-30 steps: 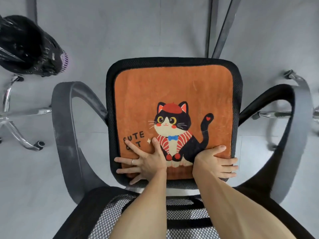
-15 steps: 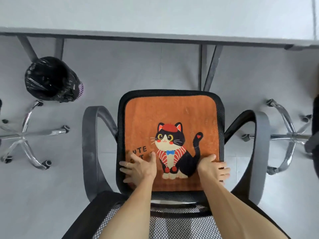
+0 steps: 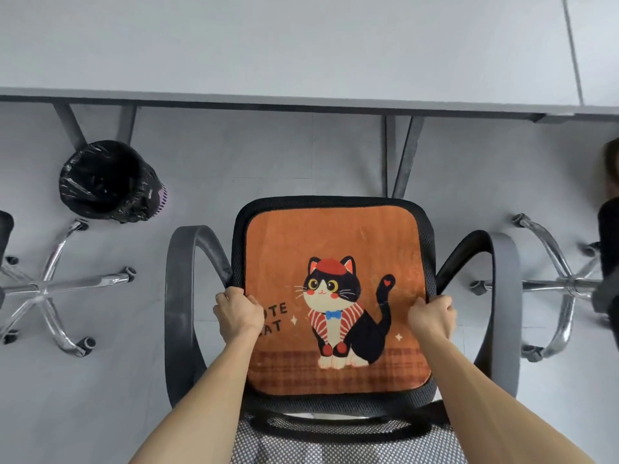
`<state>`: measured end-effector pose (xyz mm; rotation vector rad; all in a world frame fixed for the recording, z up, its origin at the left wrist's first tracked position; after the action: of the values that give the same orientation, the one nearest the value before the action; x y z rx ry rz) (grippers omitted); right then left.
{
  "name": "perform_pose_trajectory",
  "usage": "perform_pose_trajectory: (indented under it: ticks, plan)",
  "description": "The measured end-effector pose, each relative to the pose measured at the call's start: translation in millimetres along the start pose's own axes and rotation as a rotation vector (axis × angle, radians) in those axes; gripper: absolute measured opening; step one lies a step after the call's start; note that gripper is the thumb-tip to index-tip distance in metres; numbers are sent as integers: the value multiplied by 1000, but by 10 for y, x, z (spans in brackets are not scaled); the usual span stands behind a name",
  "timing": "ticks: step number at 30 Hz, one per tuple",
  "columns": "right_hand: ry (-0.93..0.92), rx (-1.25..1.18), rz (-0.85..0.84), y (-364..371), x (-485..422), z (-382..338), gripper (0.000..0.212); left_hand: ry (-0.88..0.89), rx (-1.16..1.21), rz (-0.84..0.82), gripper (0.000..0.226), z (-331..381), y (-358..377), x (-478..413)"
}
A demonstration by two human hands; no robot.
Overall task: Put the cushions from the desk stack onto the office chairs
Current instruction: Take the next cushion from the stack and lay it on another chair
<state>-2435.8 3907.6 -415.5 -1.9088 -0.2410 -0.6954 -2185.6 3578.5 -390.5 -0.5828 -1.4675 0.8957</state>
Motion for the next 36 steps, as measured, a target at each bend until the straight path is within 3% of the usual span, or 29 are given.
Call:
perform_pose_trajectory:
  ticks: [4, 9, 13, 26, 36]
  plan:
    - [11, 0, -1, -3, 9, 50, 36, -41, 20, -1, 26, -5, 15, 15]
    - [14, -3, 4, 6, -7, 53, 34, -38, 86, -3, 7, -4, -54, -10]
    - [29, 3, 15, 8, -2, 62, 34, -63, 168, 25, 15, 36, -77, 39]
    - [58, -34, 60, -14, 8, 2, 31, -92, 189, 51, 3, 141, -32, -89]
    - [43, -50, 109, -53, 49, -45, 29, -95, 171, 80, 7, 137, 28, -130]
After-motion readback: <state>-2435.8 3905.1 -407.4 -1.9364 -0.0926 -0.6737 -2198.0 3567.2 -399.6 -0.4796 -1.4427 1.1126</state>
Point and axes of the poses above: each hand's wrist, its own x-axis away from the middle knuckle, its own y-axis out of the palm, z = x × y, the point moved 7 cm from there along -x, towards the middle knuckle, and after that the axes turned 9 degrees about -y, right-handed, at the moved point
